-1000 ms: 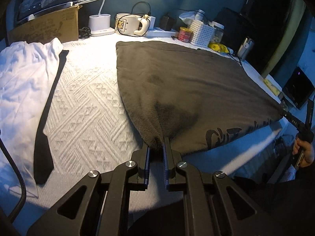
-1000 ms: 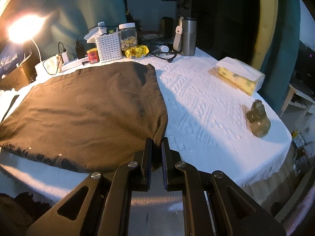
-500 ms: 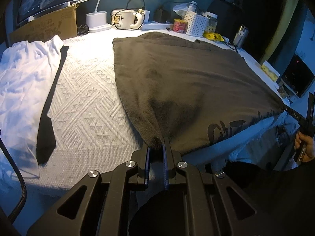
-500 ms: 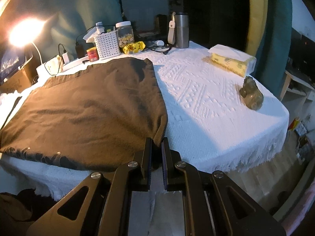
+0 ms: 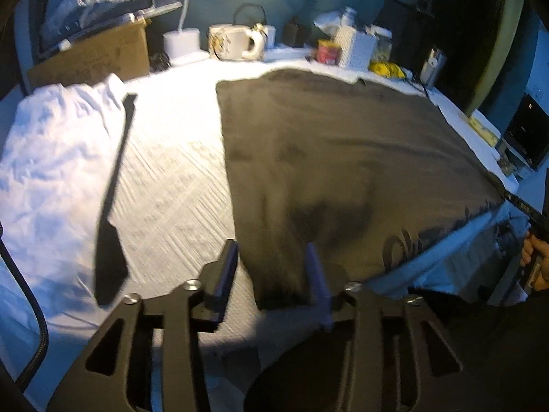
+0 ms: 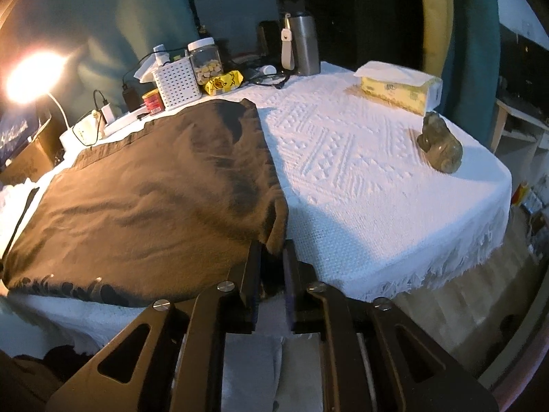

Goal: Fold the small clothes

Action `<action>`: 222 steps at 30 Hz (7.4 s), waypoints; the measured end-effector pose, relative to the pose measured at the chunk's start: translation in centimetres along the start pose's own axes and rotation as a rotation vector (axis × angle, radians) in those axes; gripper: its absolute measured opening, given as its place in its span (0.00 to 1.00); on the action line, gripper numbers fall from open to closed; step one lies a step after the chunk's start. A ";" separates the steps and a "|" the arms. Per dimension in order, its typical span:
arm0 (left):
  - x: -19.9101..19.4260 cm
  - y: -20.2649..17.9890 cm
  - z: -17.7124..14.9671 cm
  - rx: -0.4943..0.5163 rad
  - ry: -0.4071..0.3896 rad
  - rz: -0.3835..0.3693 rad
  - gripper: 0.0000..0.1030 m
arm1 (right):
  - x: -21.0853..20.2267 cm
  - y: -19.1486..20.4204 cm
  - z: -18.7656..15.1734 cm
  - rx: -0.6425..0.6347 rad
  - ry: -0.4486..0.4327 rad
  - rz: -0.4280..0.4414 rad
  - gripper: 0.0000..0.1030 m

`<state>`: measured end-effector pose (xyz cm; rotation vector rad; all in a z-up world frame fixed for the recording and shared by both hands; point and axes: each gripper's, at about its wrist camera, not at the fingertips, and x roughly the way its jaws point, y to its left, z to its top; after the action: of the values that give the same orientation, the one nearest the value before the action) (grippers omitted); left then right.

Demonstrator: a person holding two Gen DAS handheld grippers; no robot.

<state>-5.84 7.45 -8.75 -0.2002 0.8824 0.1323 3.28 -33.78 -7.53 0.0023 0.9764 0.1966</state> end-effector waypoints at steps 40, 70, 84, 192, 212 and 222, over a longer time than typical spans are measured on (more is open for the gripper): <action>5.9 2.0 5.9 -0.079 -0.027 -0.035 0.50 | 3.3 2.8 2.0 0.258 0.005 0.115 0.57; 8.9 3.0 11.4 -0.093 -0.008 -0.003 0.50 | 11.8 10.4 9.4 -0.053 0.109 0.197 0.20; 7.4 5.2 11.3 -0.094 -0.078 -0.030 0.50 | 7.5 17.3 13.0 -0.147 0.005 0.306 0.20; 2.6 0.7 4.6 -0.019 0.047 -0.067 0.33 | 3.8 24.7 0.4 -0.547 0.142 0.425 0.48; 9.3 1.2 14.2 0.057 -0.029 -0.051 0.35 | 9.7 25.1 7.7 -0.456 0.146 0.367 0.48; 13.3 0.5 17.5 0.156 -0.044 -0.065 0.35 | 12.8 25.2 10.1 -0.415 0.152 0.344 0.48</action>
<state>15.54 12.38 -8.32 -0.0799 0.8370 0.0069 14.44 -5.99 -10.12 -0.2294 1.0677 0.7218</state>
